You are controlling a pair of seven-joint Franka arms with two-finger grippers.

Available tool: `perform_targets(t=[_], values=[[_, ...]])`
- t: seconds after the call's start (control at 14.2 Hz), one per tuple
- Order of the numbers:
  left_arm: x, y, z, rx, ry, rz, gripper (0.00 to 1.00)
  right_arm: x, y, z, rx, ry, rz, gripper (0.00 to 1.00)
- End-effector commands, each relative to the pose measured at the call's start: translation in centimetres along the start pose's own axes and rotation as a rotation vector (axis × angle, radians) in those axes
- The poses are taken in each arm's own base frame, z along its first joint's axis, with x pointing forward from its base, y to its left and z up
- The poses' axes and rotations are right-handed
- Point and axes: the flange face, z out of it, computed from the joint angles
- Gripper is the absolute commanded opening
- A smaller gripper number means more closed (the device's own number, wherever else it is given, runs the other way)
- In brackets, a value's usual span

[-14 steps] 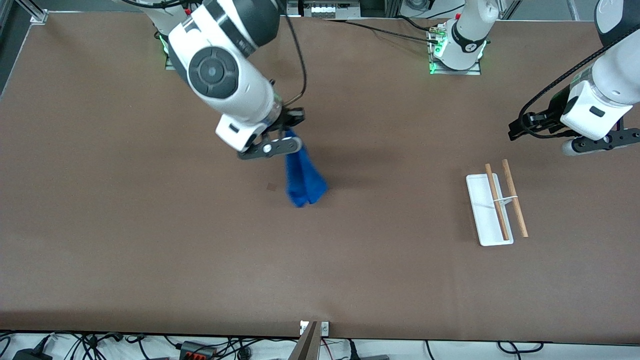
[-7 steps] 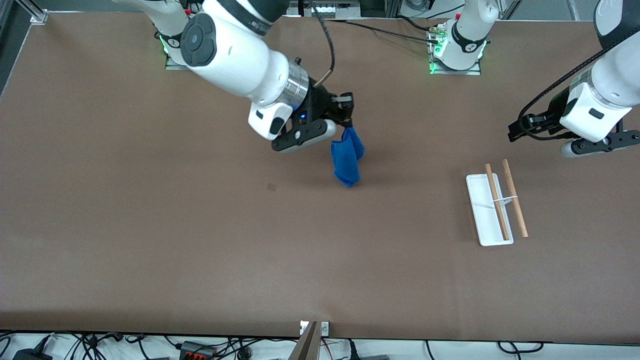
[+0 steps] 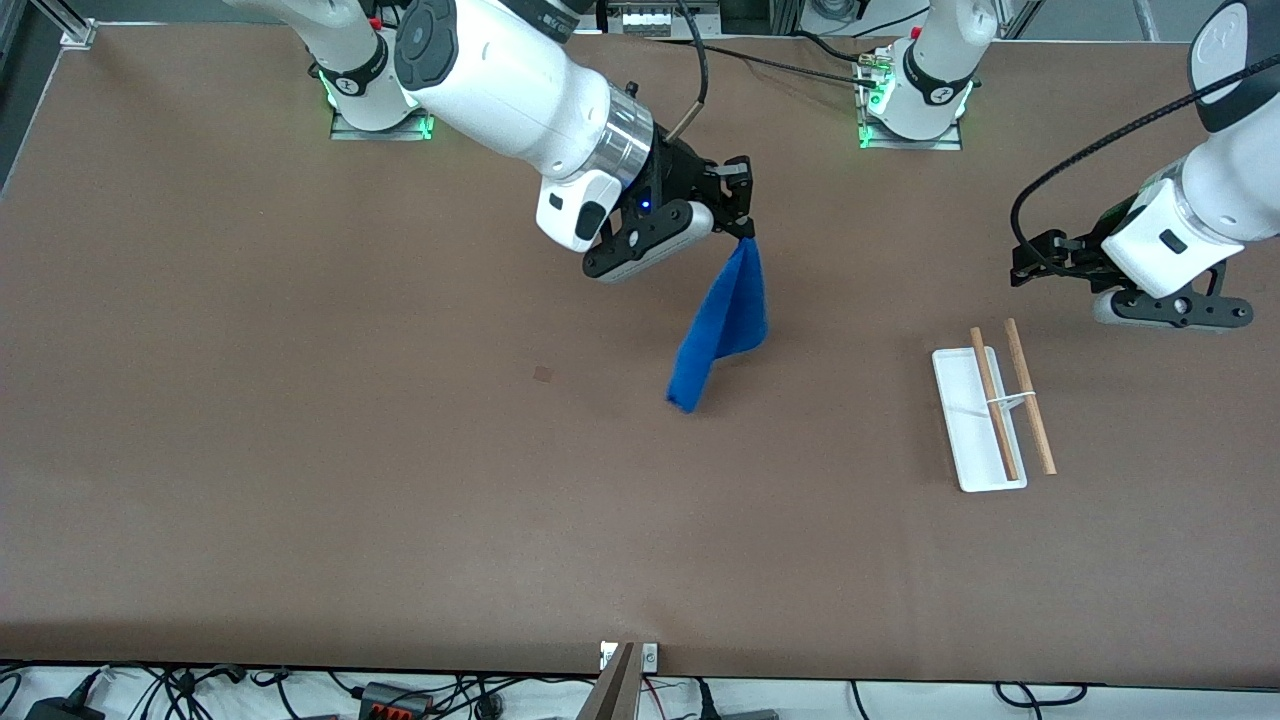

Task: Pass towel and hang on rack
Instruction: 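Hold the towel up with the right gripper while the left gripper reaches it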

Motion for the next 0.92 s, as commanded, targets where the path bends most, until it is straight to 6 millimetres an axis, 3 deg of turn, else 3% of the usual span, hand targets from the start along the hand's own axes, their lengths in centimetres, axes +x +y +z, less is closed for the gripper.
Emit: perform_targets(t=[0.0,0.35,0.56,0.85], values=[[0.2,-0.8,-0.4,-0.033,-0.015,0.067,1.0,-0.8,-1.7,0.8,0.033,0.014,-0.011,0.0],[0.7,-0.3,0.8,-0.046,-0.041,0.118,1.0,-0.7,-1.6,1.0,0.039,0.027,-0.007,0.0],[0.6,1.7,1.6,-0.075,-0.072,0.311,1.0,-1.1,-1.8,1.6,0.04,0.029,-0.01,0.0],[3.1,3.9,4.2,-0.105,0.029,0.693,1.0,-1.1,-1.7,1.7,0.038,0.029,-0.01,0.0]])
